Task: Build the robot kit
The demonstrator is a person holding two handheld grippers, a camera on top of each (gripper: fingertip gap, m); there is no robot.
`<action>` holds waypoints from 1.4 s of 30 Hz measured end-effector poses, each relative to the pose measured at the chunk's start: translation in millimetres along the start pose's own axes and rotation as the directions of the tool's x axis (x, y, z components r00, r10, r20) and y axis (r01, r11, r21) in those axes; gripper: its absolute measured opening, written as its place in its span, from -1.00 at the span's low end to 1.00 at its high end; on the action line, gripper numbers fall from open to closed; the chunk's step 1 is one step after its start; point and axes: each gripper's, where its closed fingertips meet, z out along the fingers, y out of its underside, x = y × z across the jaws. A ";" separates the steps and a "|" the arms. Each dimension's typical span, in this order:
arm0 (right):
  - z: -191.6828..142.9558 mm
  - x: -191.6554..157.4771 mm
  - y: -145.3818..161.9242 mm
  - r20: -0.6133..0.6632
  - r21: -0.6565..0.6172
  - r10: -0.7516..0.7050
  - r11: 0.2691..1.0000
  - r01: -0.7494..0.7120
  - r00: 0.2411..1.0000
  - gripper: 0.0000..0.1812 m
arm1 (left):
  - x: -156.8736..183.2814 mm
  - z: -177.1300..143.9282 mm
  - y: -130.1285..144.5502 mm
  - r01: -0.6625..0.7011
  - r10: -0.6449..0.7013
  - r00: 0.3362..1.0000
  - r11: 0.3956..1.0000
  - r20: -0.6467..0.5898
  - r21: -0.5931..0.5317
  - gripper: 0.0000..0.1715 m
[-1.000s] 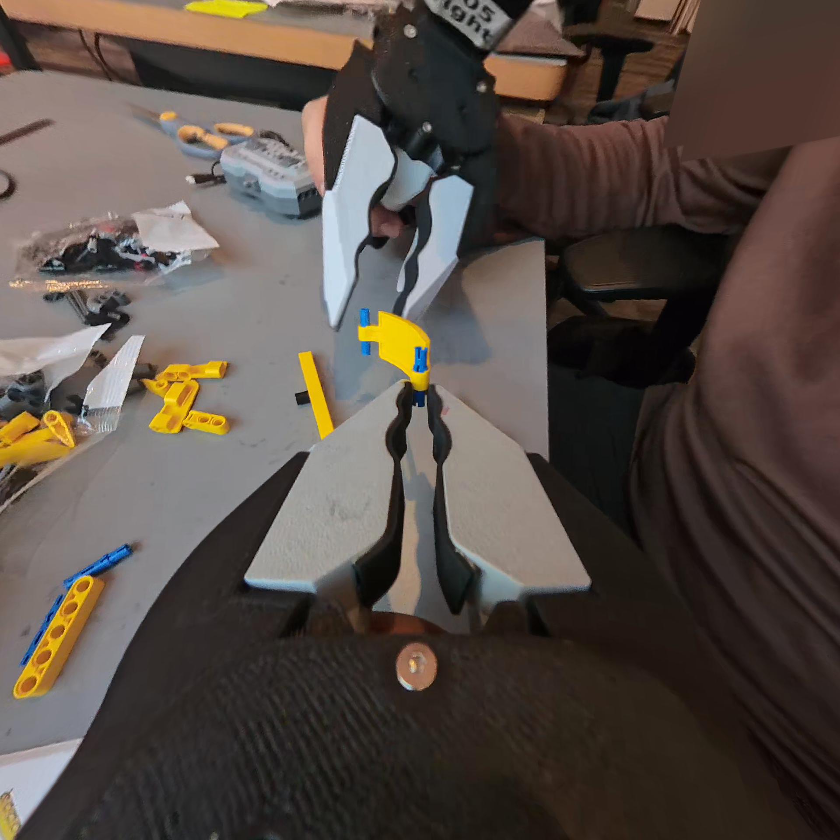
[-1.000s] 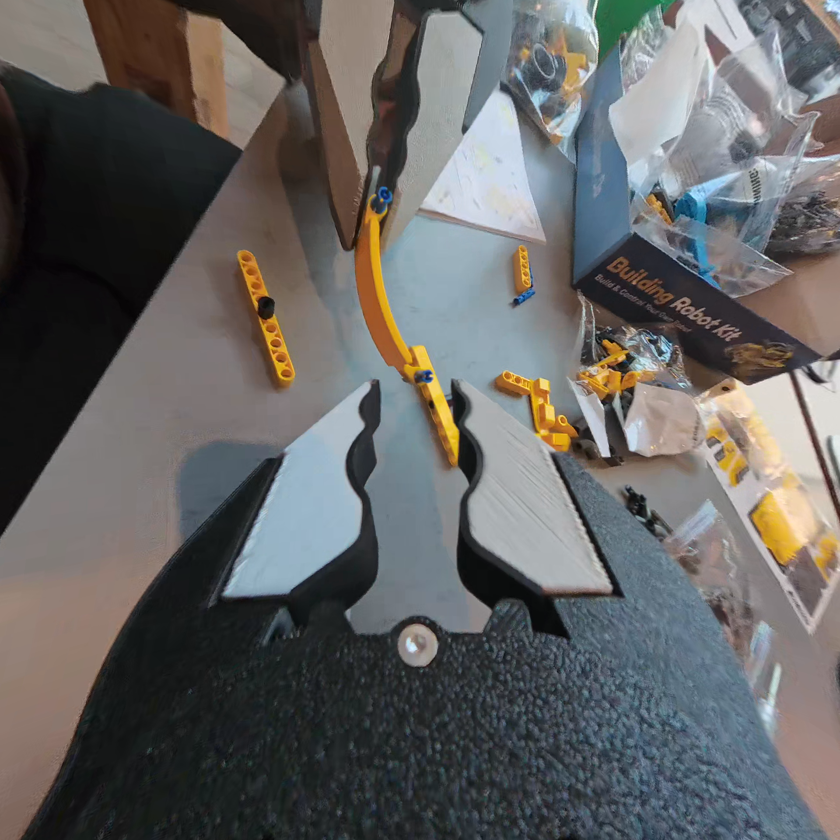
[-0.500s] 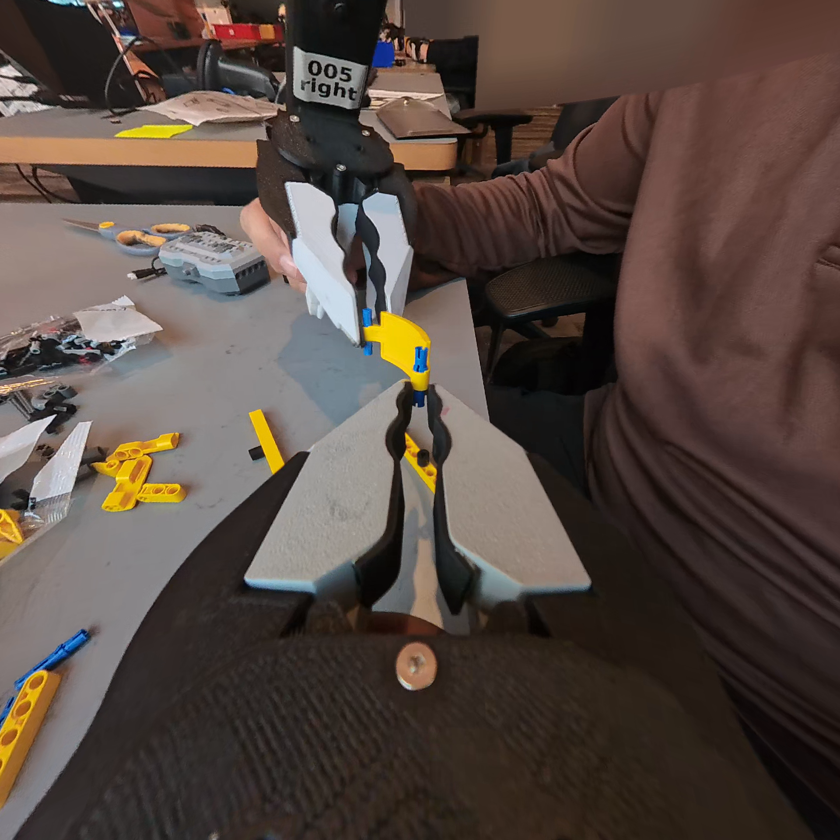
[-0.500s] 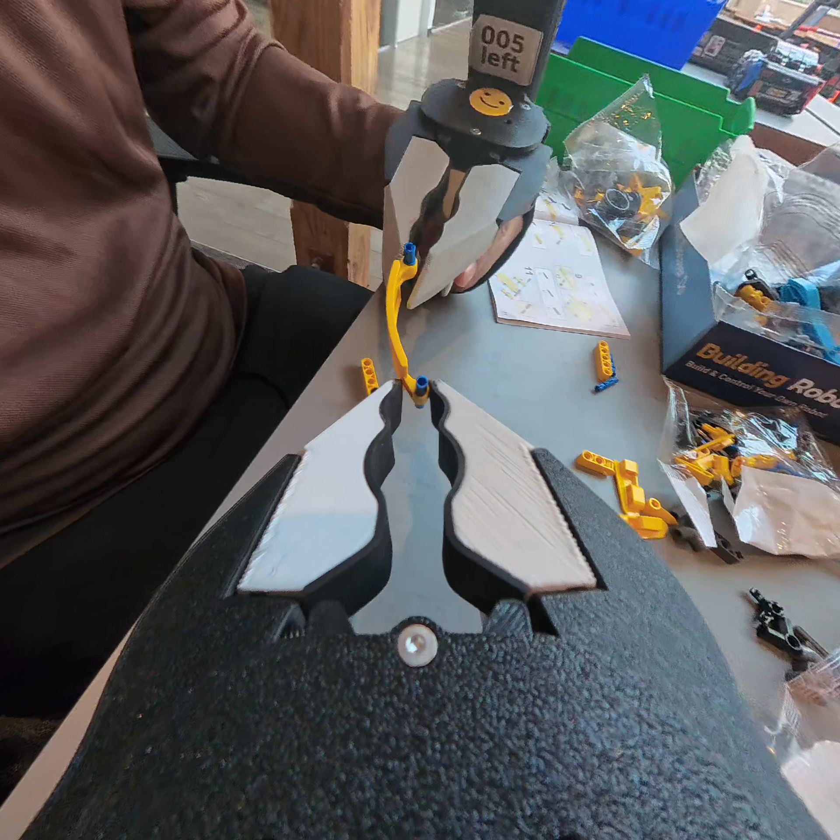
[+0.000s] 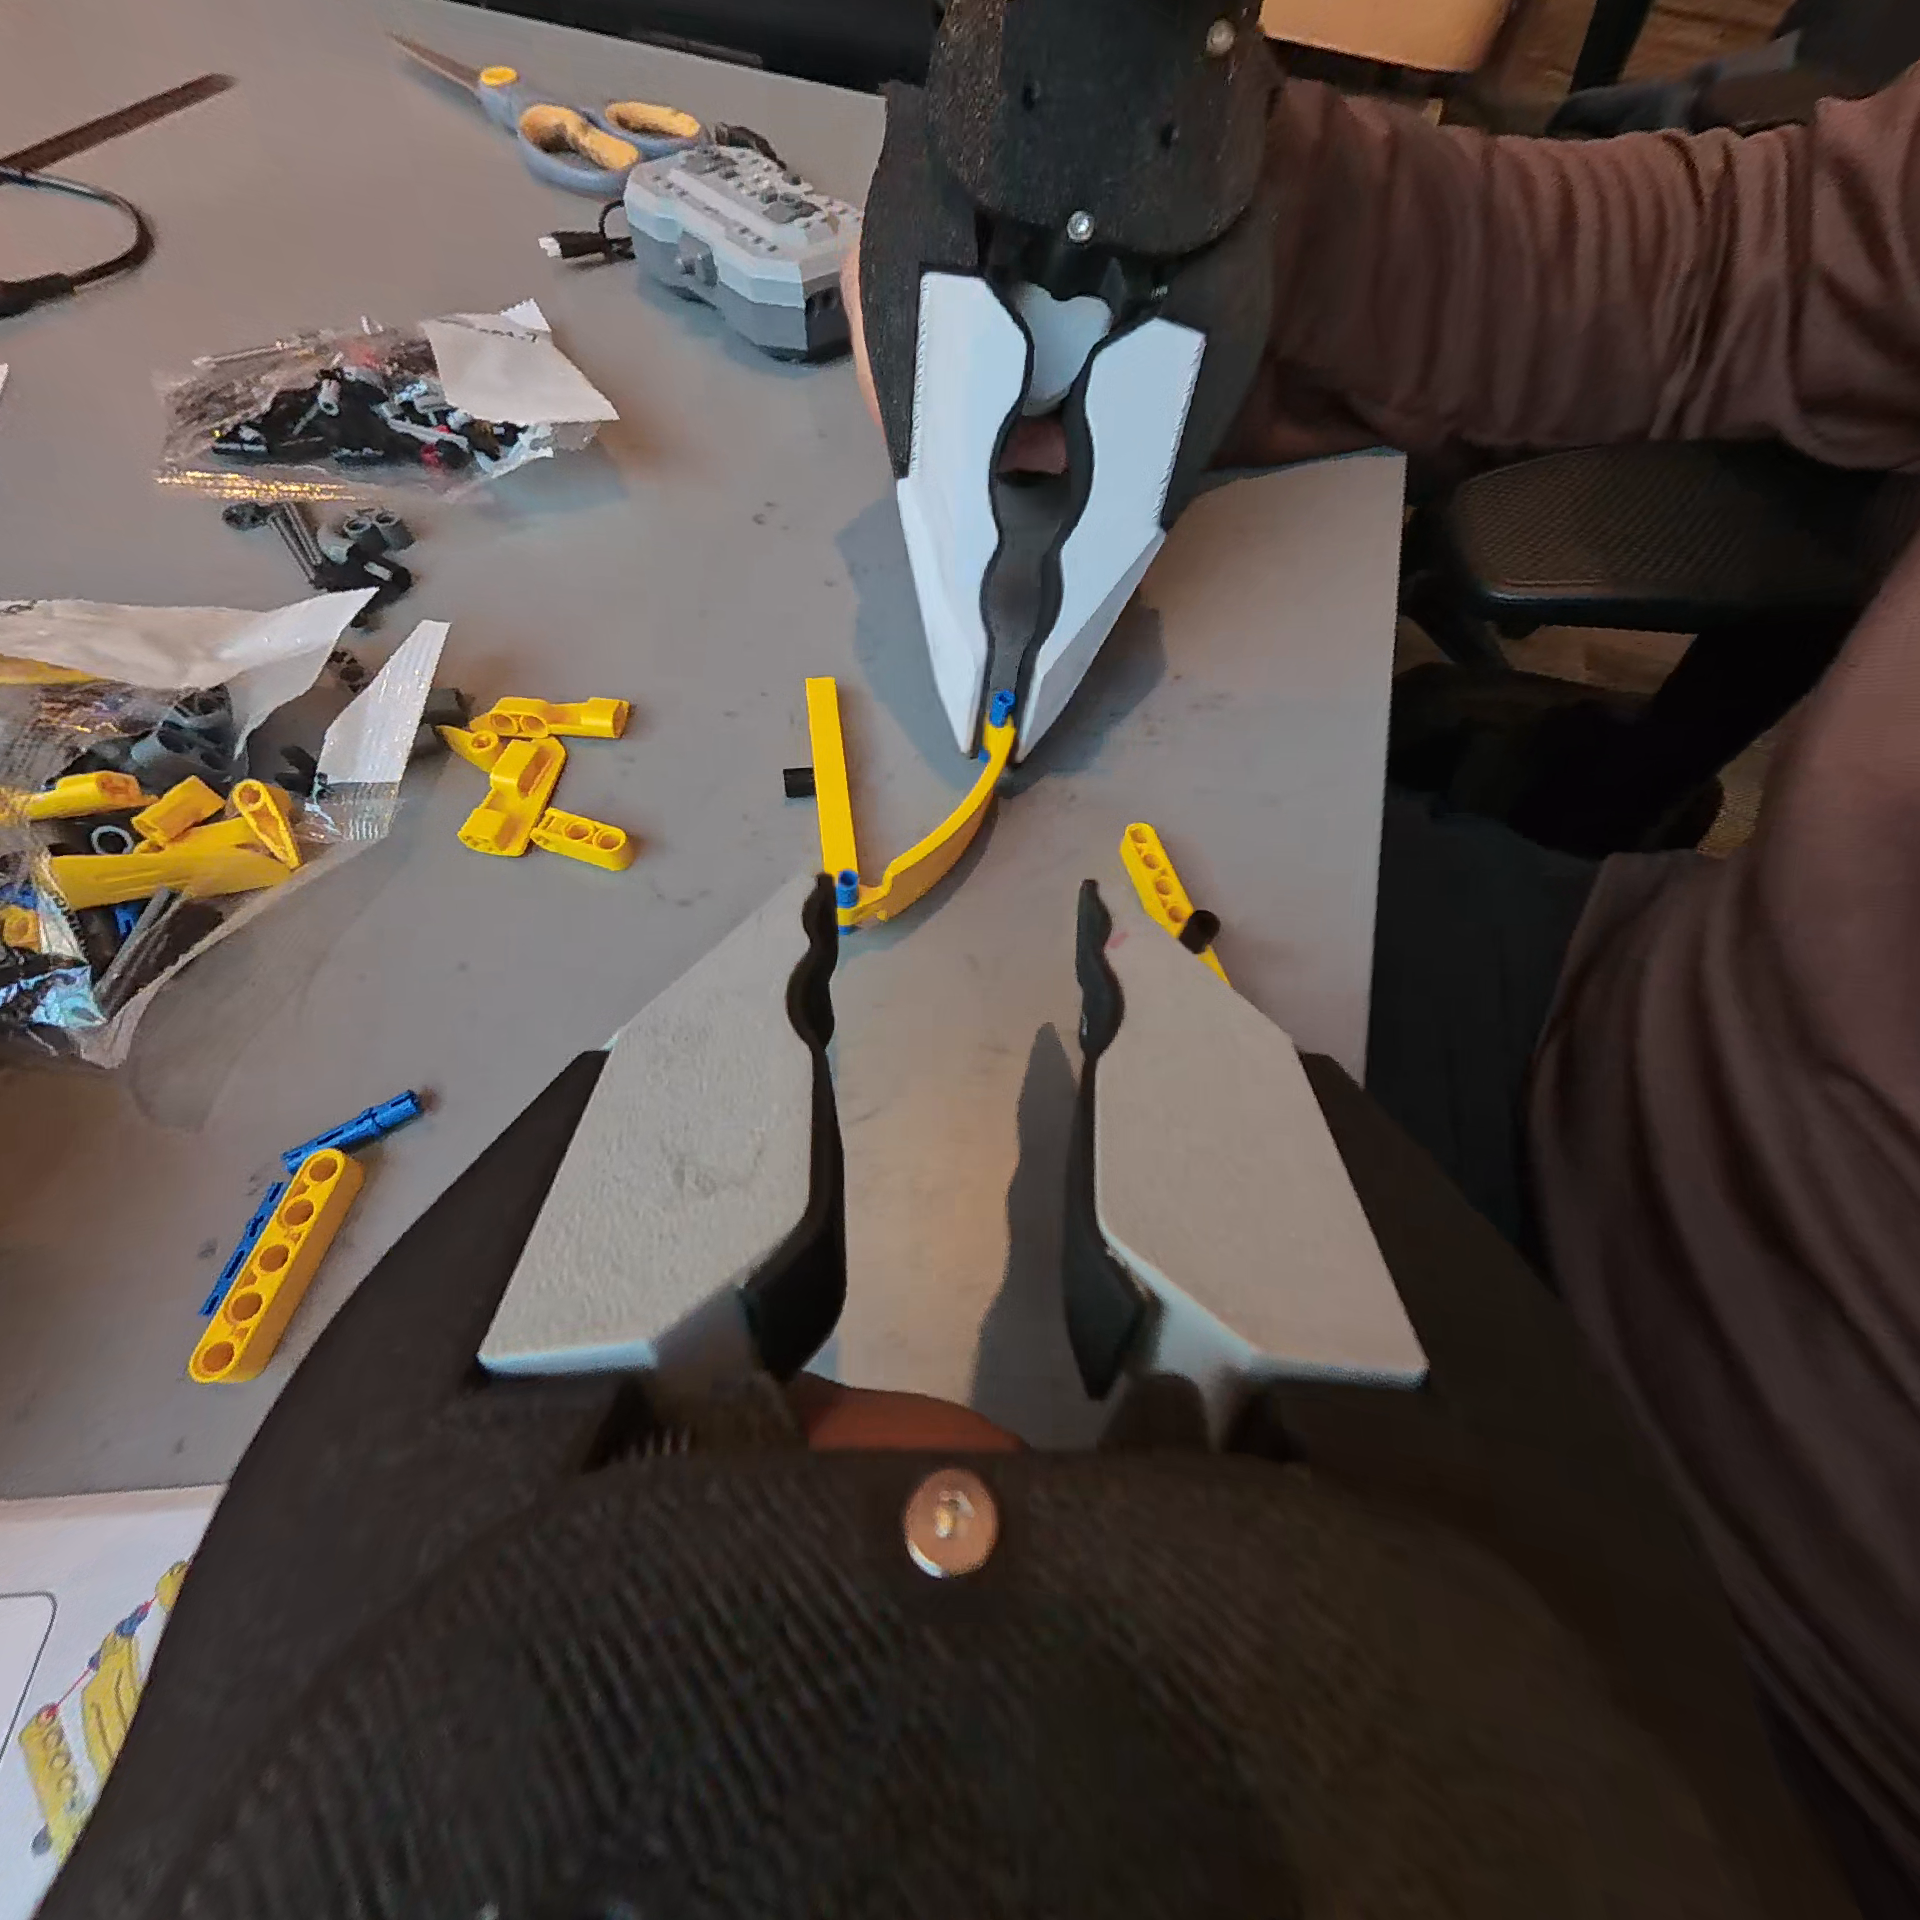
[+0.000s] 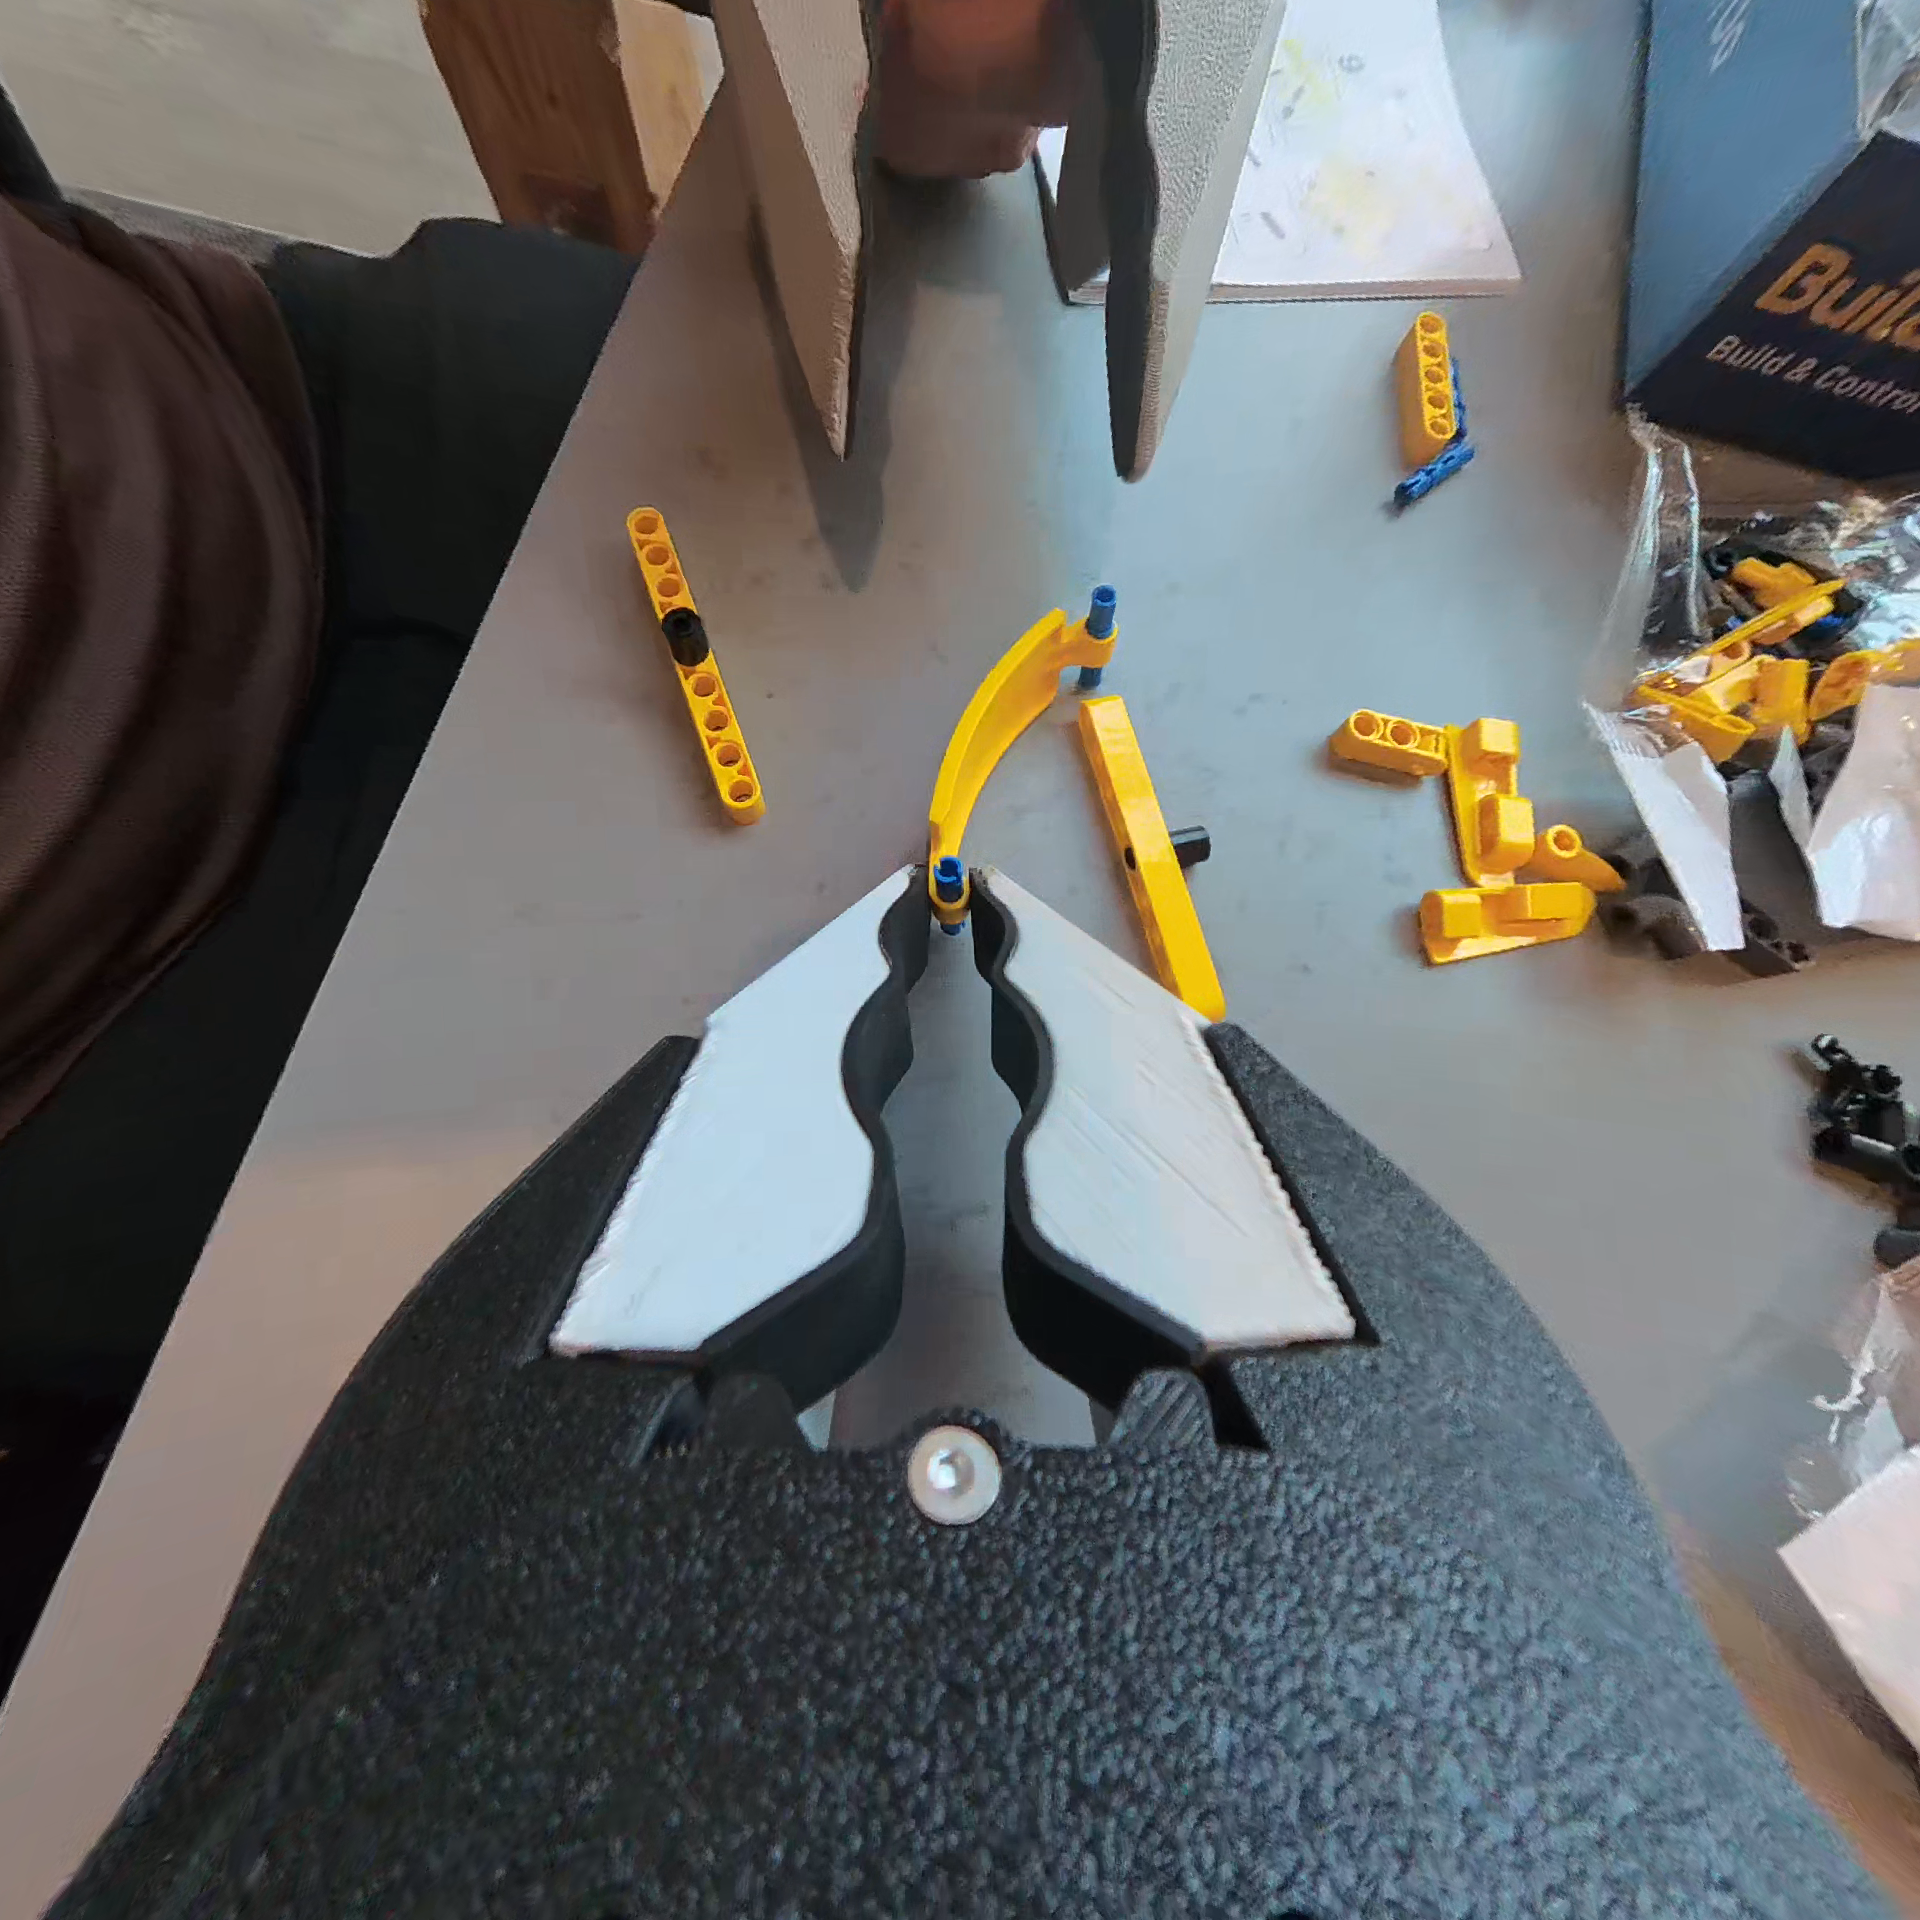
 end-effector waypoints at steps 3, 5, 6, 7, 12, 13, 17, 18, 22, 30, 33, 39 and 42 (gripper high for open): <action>-1.5 -3.4 -2.3 0.046 0.018 0.051 0.999 -0.052 0.998 -0.92 | -3.0 2.4 3.0 0.020 -0.020 1.000 0.999 0.006 -0.025 -0.52; -1.1 -1.6 -0.4 0.050 0.008 0.081 0.997 -0.081 0.995 -0.92 | -3.5 2.8 3.6 0.026 -0.026 1.000 0.999 0.004 -0.029 -0.52; -0.7 -0.9 1.4 0.048 -0.002 0.089 0.996 -0.089 0.995 -0.92 | -3.8 2.8 3.6 0.027 -0.027 1.000 0.999 0.007 -0.030 -0.52; -0.4 -0.7 3.0 0.047 -0.012 0.095 0.995 -0.095 0.994 -0.92 | -4.2 2.9 3.7 0.027 -0.026 1.000 0.999 0.011 -0.031 -0.52; -1.4 2.5 3.1 0.036 -0.007 0.120 0.993 -0.120 0.992 -0.71 | -5.1 4.8 6.0 0.025 -0.024 0.999 0.998 0.021 -0.050 -0.52; -1.5 2.2 3.3 0.036 -0.009 0.118 0.993 -0.118 0.992 -0.71 | -5.4 5.4 6.8 0.027 -0.025 0.999 0.998 0.023 -0.056 -0.52; -5.2 2.8 -5.2 0.021 0.037 0.085 0.996 -0.086 0.996 -0.67 | -5.9 7.2 9.2 0.033 -0.031 0.999 0.997 0.023 -0.074 -0.51; -8.5 3.0 -11.0 0.025 0.069 0.089 0.994 -0.090 0.996 -0.67 | -5.8 7.1 9.2 0.033 -0.032 0.999 0.997 0.022 -0.074 -0.51; -24.7 25.4 -24.4 -0.060 0.173 0.150 0.975 -0.138 0.987 -0.70 | -10.5 4.8 6.2 0.044 -0.042 0.998 0.998 0.054 -0.048 -0.53; -3.9 46.9 12.5 -0.239 -0.054 0.067 0.995 -0.083 0.969 -0.73 | -21.2 -1.7 -1.7 0.122 -0.124 0.987 0.992 0.099 0.031 -0.53; 0.2 44.4 11.3 -0.228 -0.065 0.049 0.996 -0.066 0.972 -0.87 | -29.3 -5.7 -4.3 0.156 -0.164 0.977 0.985 0.133 0.068 -0.55; -10.5 56.1 -0.4 -0.345 -0.048 -0.046 0.998 0.031 0.937 -0.91 | -45.8 -6.9 -1.3 0.226 -0.237 0.945 0.971 0.224 0.075 -0.59; -27.7 56.8 -27.7 -0.446 0.020 -0.151 0.984 0.179 0.882 -0.91 | -40.7 -4.1 -13.1 0.322 -0.342 0.931 0.935 0.131 0.150 -0.58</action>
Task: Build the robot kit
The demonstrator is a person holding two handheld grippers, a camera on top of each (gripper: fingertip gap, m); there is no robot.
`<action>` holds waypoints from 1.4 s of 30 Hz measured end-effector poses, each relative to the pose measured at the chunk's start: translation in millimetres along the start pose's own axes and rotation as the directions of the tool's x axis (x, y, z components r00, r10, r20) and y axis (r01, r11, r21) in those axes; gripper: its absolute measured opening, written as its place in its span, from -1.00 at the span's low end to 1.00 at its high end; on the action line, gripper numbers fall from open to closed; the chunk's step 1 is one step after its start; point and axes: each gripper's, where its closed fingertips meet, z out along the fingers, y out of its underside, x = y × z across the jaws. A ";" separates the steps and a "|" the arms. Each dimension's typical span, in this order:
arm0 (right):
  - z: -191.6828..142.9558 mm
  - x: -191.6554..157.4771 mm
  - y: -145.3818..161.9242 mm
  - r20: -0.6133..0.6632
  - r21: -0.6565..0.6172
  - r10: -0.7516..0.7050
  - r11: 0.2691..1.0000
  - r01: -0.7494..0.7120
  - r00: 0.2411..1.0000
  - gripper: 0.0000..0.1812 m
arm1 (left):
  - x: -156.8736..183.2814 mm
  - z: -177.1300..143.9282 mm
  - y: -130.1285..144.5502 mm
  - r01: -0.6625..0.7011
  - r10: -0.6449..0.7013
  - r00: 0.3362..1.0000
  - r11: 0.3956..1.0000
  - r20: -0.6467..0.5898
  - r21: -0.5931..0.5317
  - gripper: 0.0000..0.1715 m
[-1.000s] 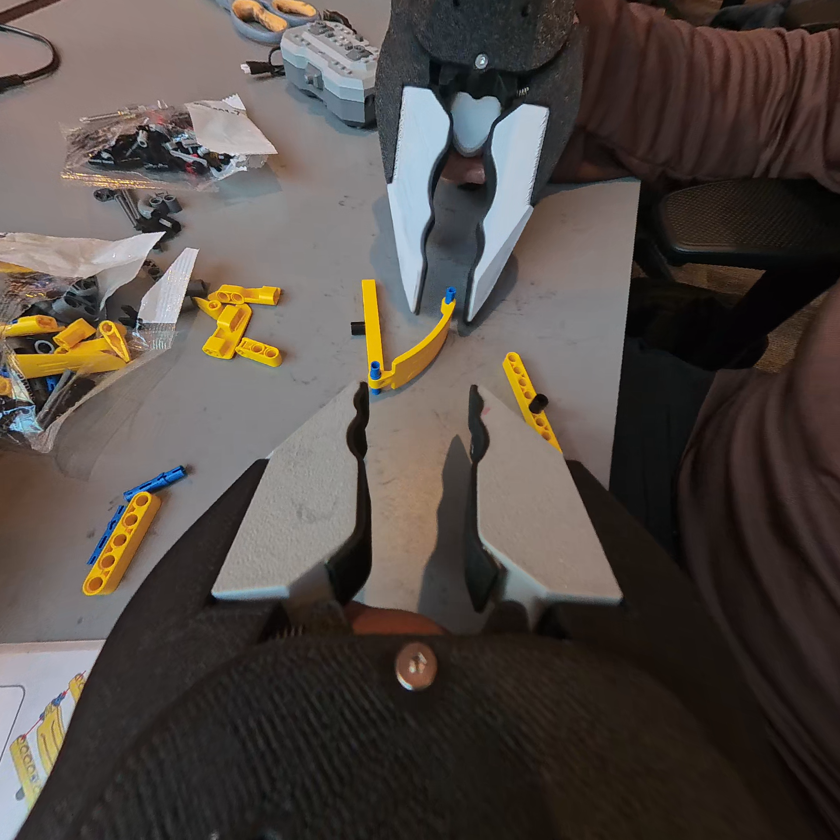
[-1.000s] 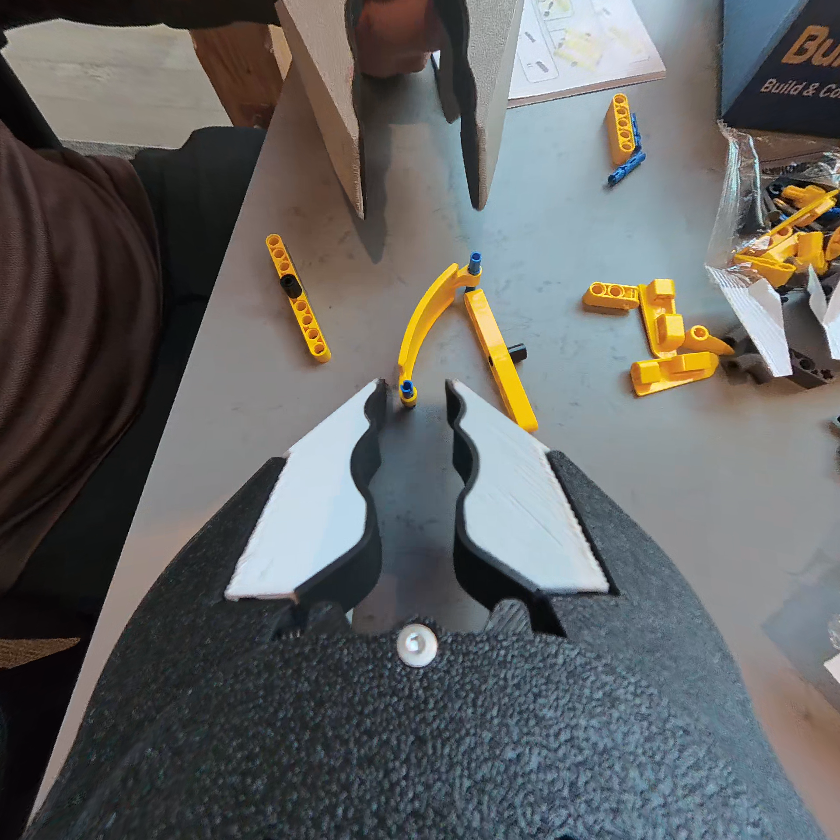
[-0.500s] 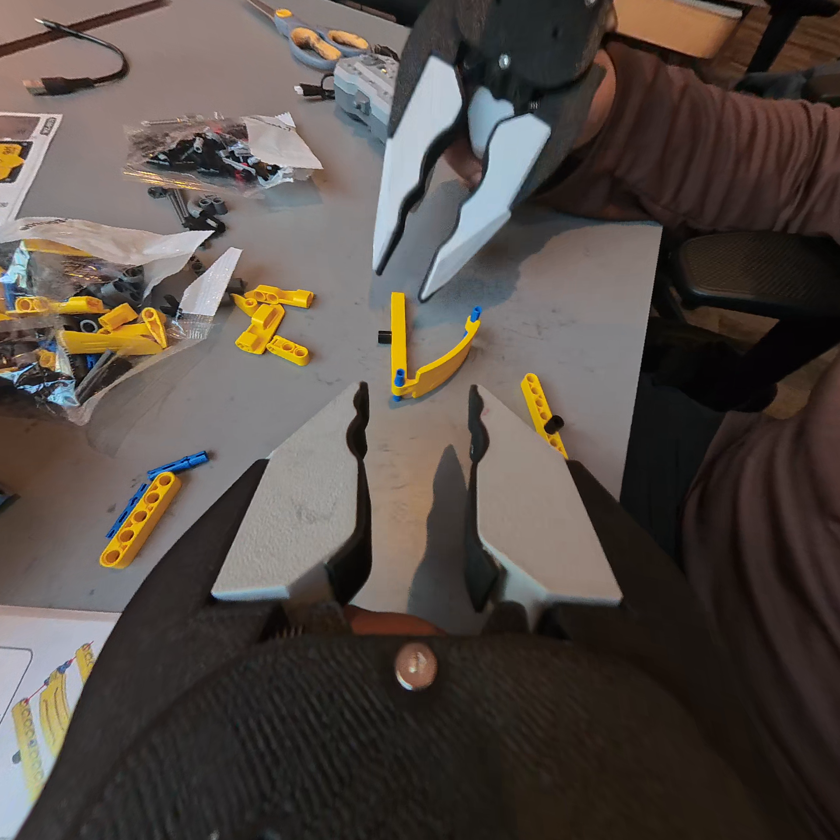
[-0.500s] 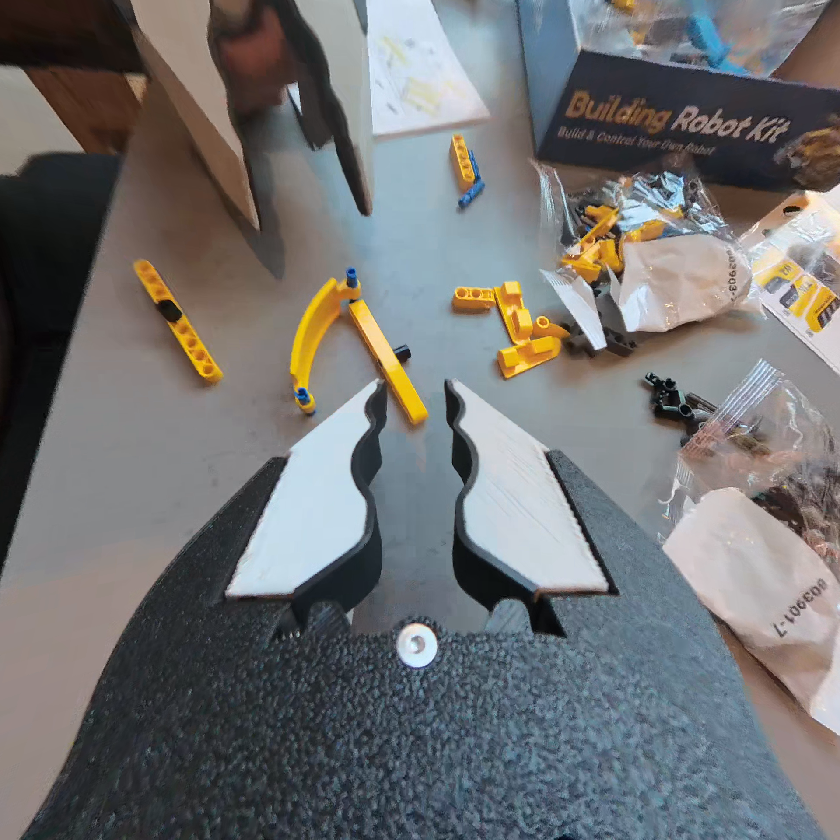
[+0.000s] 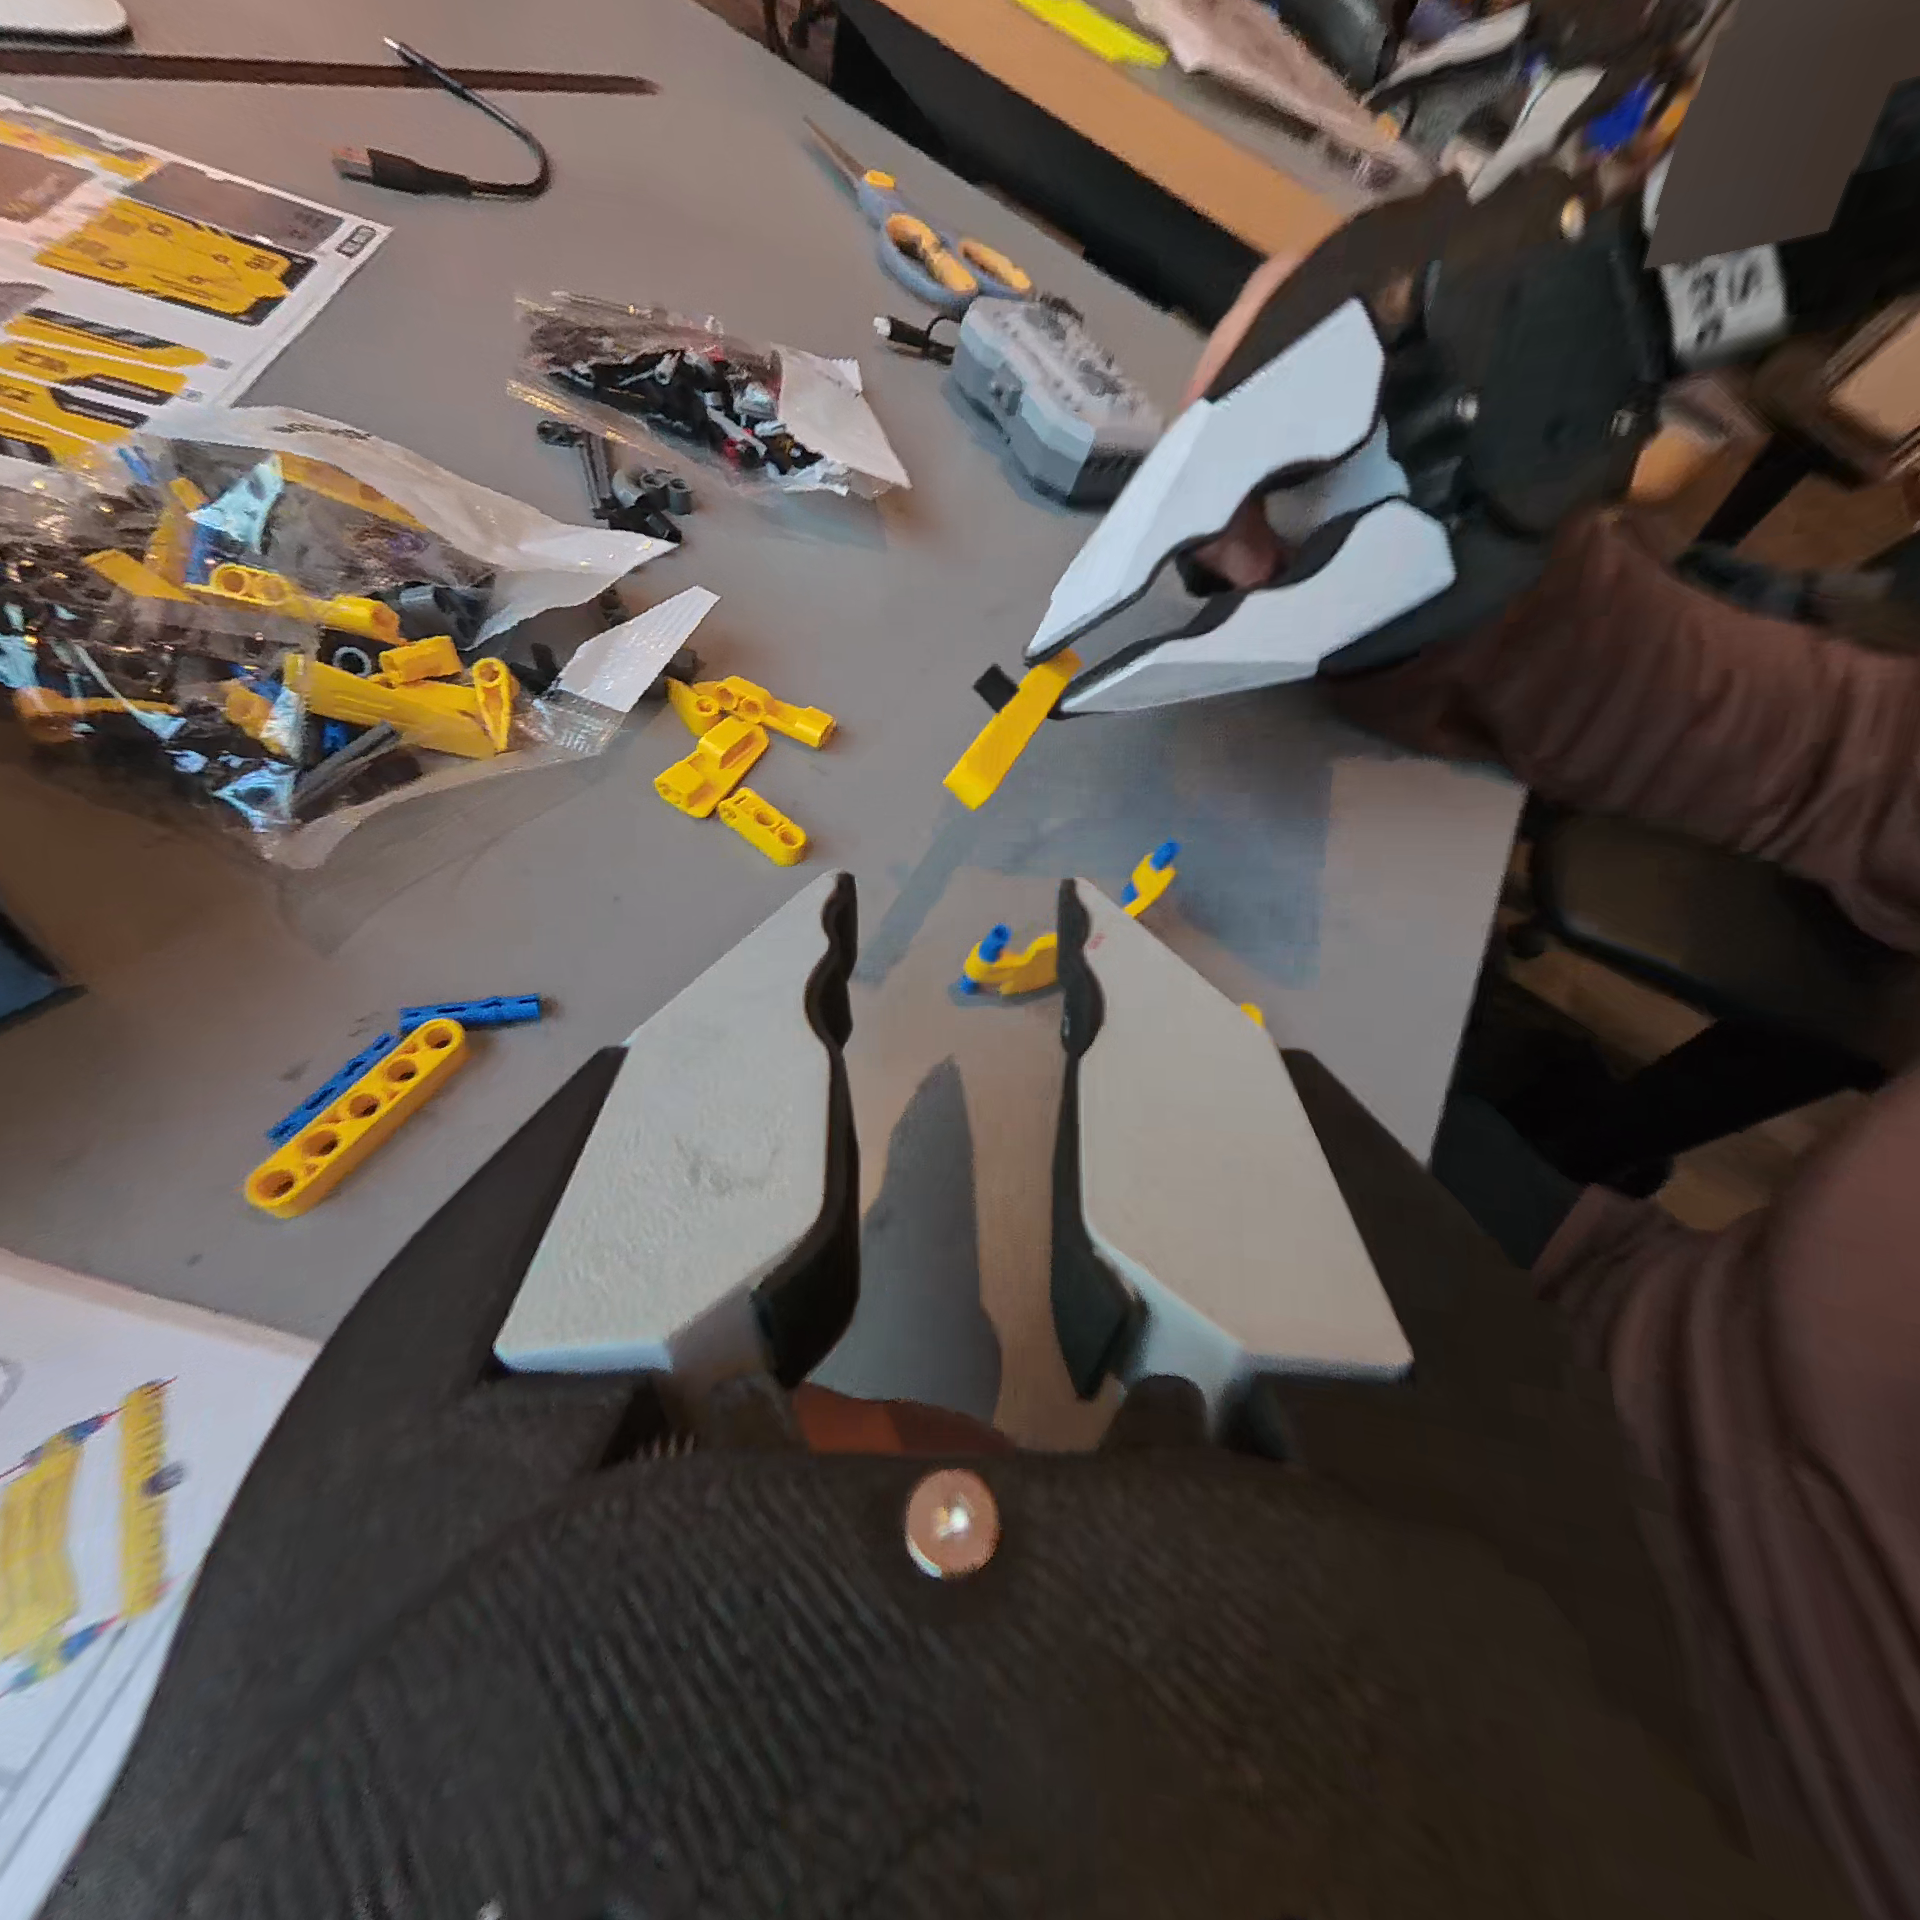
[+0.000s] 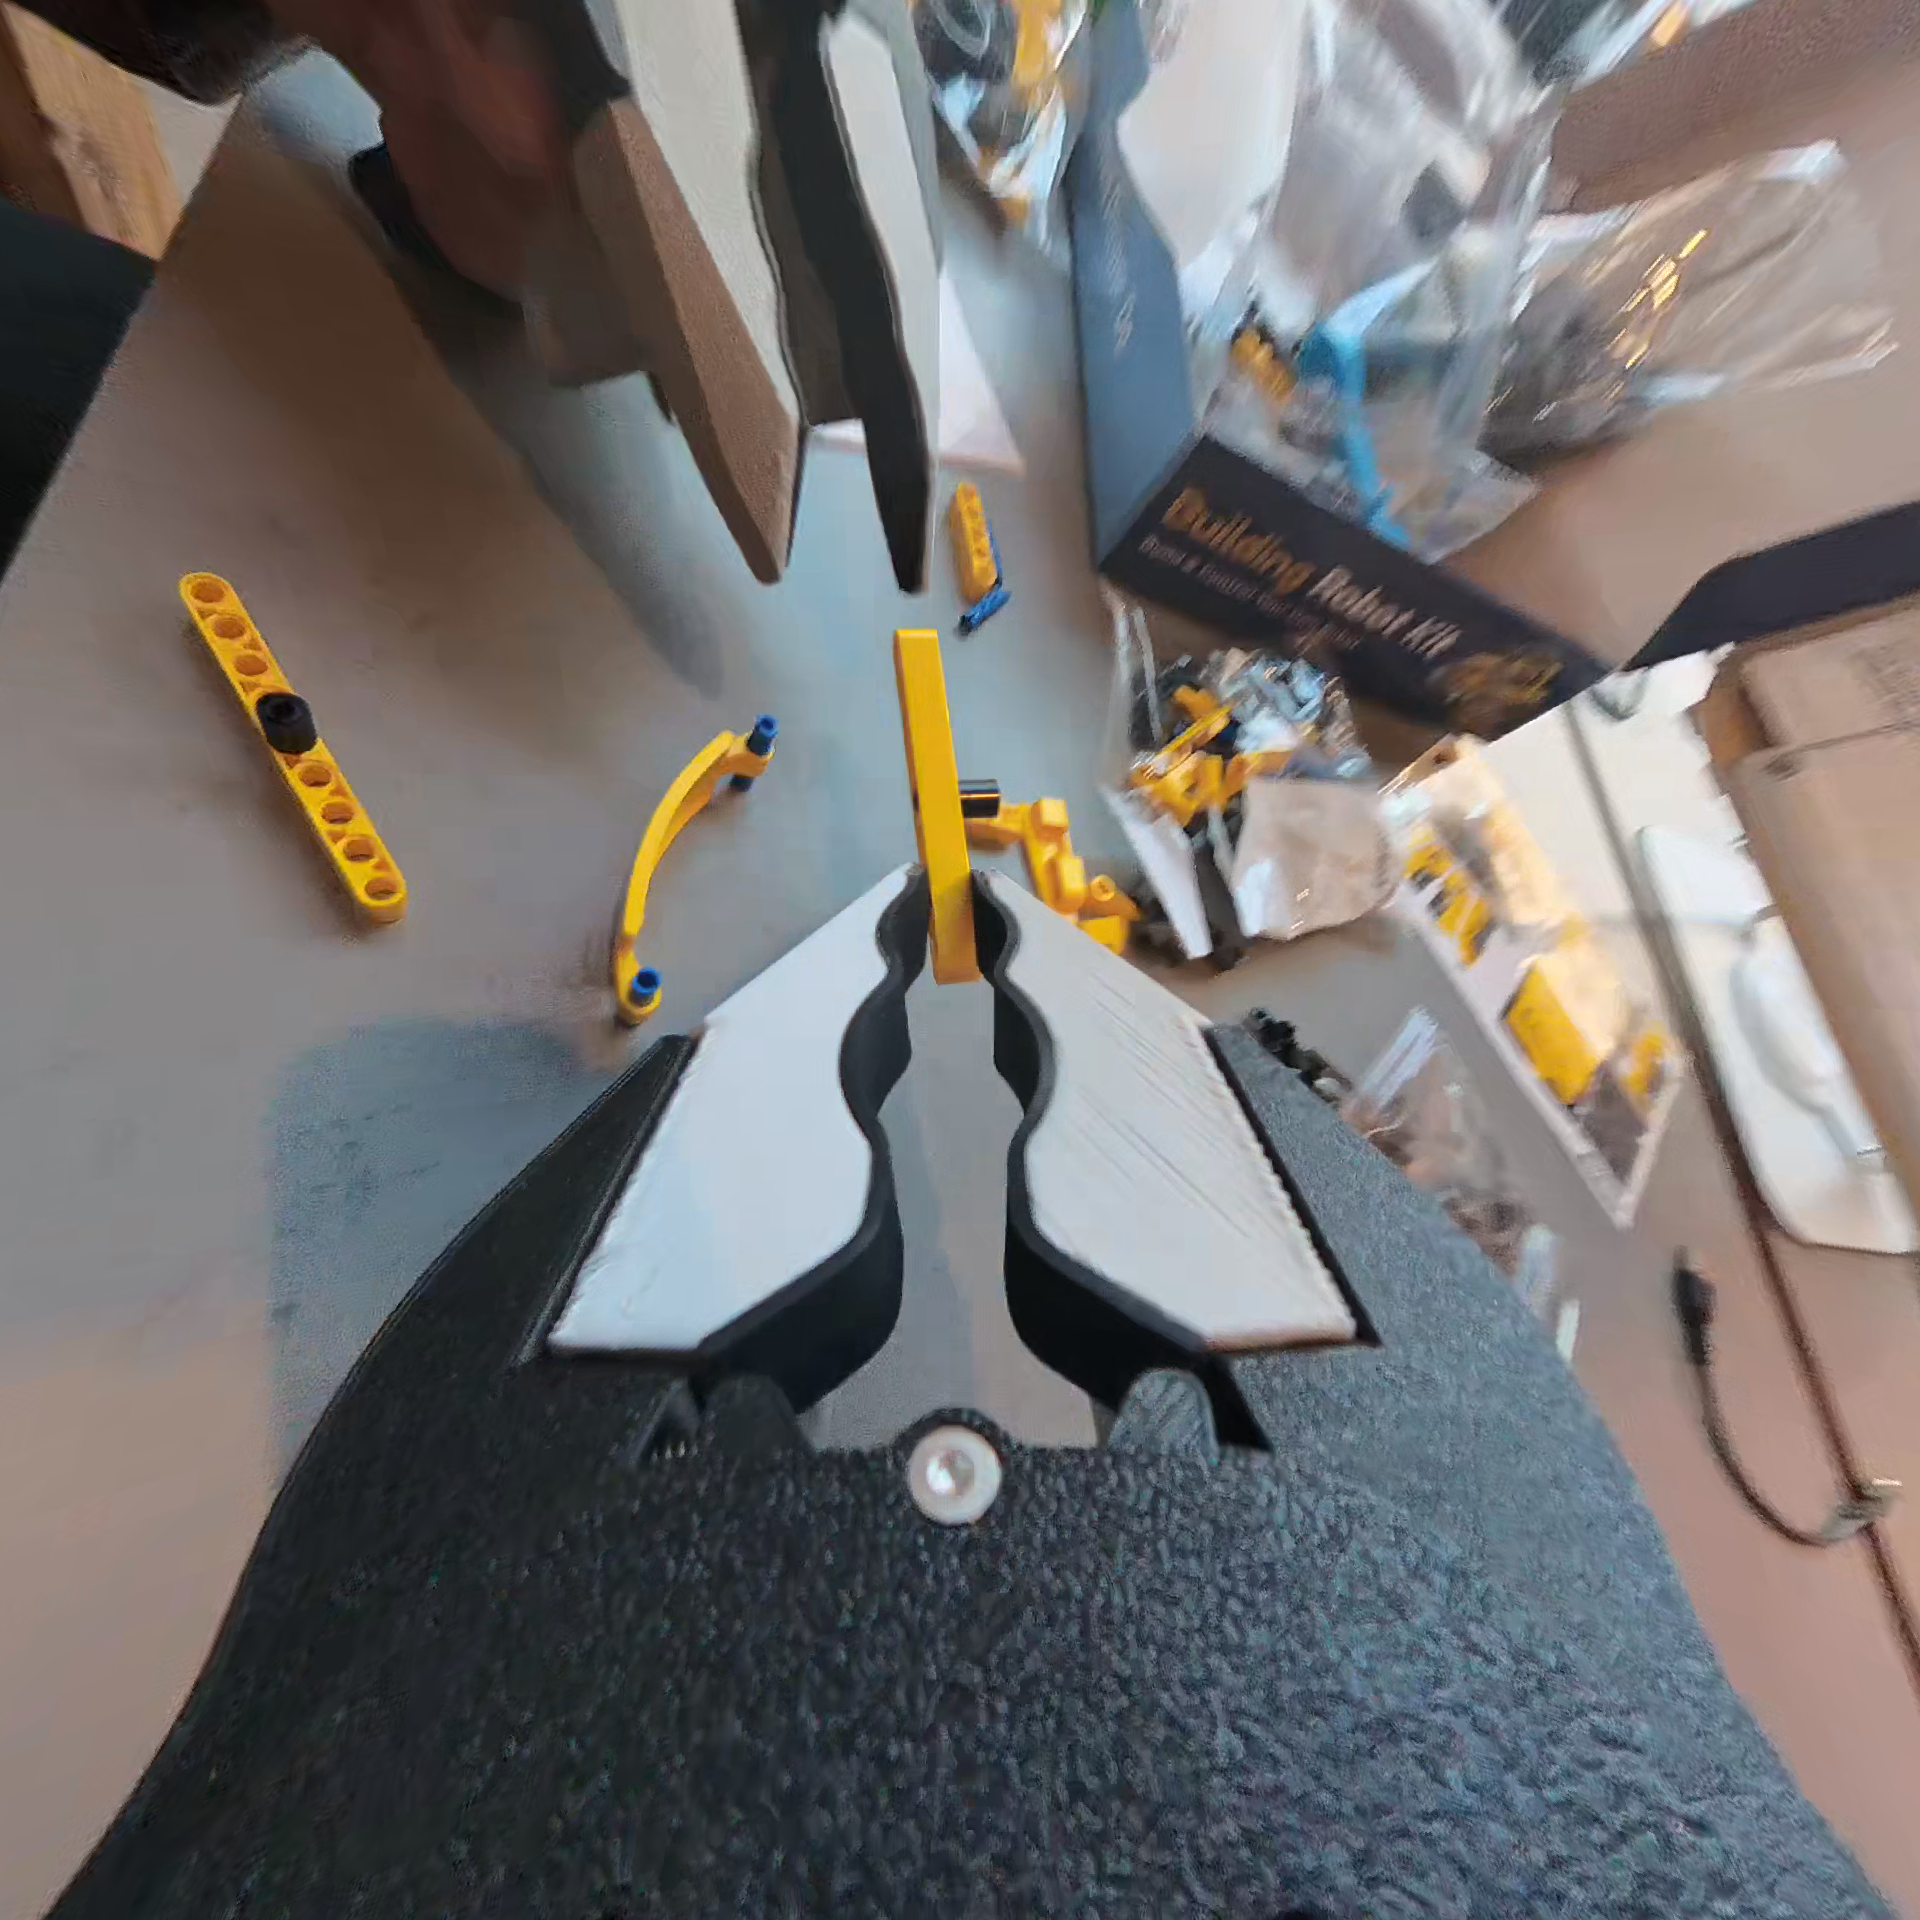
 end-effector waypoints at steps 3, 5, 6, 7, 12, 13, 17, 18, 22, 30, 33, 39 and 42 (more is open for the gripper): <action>-7.8 6.3 -15.3 -0.125 0.028 -0.126 0.991 0.131 0.984 -0.91 | 3.9 1.1 -6.7 0.065 -0.064 0.996 0.998 -0.057 0.023 -0.62; -8.1 3.1 -20.9 -0.151 0.031 -0.169 0.984 0.176 0.974 -0.91 | 10.6 1.8 -8.8 0.048 -0.046 0.995 0.999 -0.086 0.025 -0.66; -7.3 0.5 -21.8 -0.150 0.027 -0.184 0.981 0.190 0.971 -0.91 | 14.9 1.9 -10.5 0.044 -0.041 0.994 0.999 -0.105 0.030 -0.66; -6.5 -0.8 -21.5 -0.155 0.015 -0.203 0.978 0.207 0.967 -0.91 | 18.4 1.7 -12.0 0.049 -0.044 0.991 0.998 -0.124 0.033 -0.66; -6.2 -4.5 -21.8 -0.177 -0.019 -0.275 0.961 0.276 0.945 -0.91 | 18.6 0.8 -14.3 0.041 -0.033 0.991 0.998 -0.132 0.054 -0.90; -6.3 -6.4 -23.1 -0.175 -0.015 -0.280 0.959 0.282 0.944 -0.91 | 19.3 0.9 -15.1 0.048 -0.039 0.989 0.997 -0.141 0.061 -0.90; -5.2 -9.1 -22.9 -0.184 -0.039 -0.323 0.946 0.322 0.928 -0.91 | 21.8 2.4 -15.4 0.057 -0.045 0.984 0.996 -0.174 0.065 -0.91; -5.4 -8.9 -22.8 -0.187 -0.039 -0.327 0.945 0.326 0.926 -0.91 | 22.6 2.5 -14.8 0.045 -0.033 0.983 0.997 -0.179 0.062 -0.92; -7.6 -16.8 -25.0 -0.079 0.052 -0.188 0.980 0.192 0.979 -0.89 | 30.9 -0.4 -13.9 -0.050 0.058 0.975 0.998 -0.213 0.045 -0.94; -21.4 -32.3 -35.2 0.254 0.168 0.130 0.970 -0.177 0.958 -0.81 | 51.5 -8.4 -13.1 -0.277 0.290 0.916 0.957 -0.277 0.084 -0.94; -22.8 -42.2 -38.2 0.313 0.172 0.128 0.967 -0.188 0.941 -0.90 | 57.3 -11.2 -12.5 -0.286 0.310 0.905 0.950 -0.291 0.122 -0.94; -17.7 -37.9 -34.6 0.309 0.142 0.179 0.963 -0.231 0.934 -0.91 | 44.1 -12.6 2.7 -0.268 0.275 0.949 0.961 -0.156 0.065 -0.75; -15.7 -19.2 -27.4 0.238 0.128 0.239 0.953 -0.275 0.941 -0.91 | 35.5 -20.1 9.2 -0.323 0.324 0.945 0.946 -0.040 0.038 -0.59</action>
